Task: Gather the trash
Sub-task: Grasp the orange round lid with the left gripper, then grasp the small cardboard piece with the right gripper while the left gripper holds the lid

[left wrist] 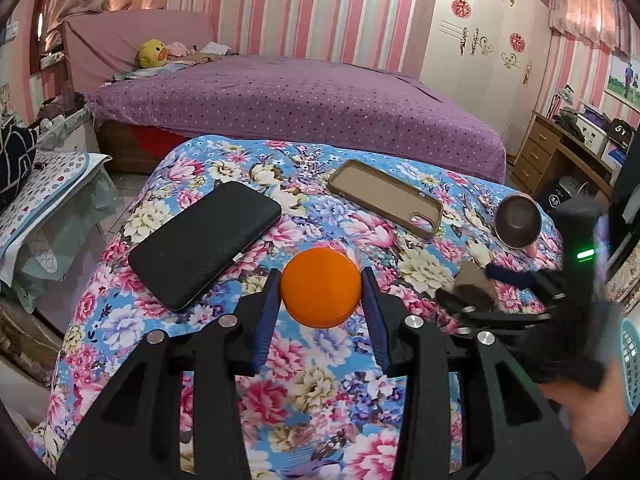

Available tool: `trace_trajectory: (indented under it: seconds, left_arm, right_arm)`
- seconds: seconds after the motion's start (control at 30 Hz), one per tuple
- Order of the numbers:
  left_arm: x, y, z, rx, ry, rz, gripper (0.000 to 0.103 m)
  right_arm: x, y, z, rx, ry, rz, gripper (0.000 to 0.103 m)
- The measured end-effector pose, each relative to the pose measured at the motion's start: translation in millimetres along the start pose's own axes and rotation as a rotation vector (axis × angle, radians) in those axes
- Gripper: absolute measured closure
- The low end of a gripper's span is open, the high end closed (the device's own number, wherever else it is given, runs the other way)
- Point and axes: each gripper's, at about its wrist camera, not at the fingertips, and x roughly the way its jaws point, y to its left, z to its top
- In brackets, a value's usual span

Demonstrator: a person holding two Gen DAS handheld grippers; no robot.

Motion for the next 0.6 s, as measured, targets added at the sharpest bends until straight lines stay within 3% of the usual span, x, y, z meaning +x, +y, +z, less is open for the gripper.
trace_trajectory:
  seconds: [0.1, 0.13, 0.33, 0.47, 0.6]
  left_arm:
    - [-4, 2, -1, 0.004, -0.005, -0.003, 0.064]
    - [-4, 2, -1, 0.003, -0.006, -0.003, 0.064]
    - [-11, 2, -3, 0.002, -0.015, -0.008, 0.064]
    - [-18, 0, -3, 0.003, -0.028, -0.01, 0.064]
    - [-21, -5, -5, 0.007, -0.033, -0.013, 0.064]
  right_arm:
    - [0, -4, -1, 0.03, -0.005, 0.001, 0.038]
    - [0, -5, -2, 0.031, -0.003, -0.002, 0.048]
    - [-20, -20, -7, 0.063, -0.058, 0.031, 0.056]
    - [-56, -29, -6, 0.064, -0.128, 0.037, 0.076]
    - [-72, -36, -7, 0.047, -0.154, 0.045, 0.079]
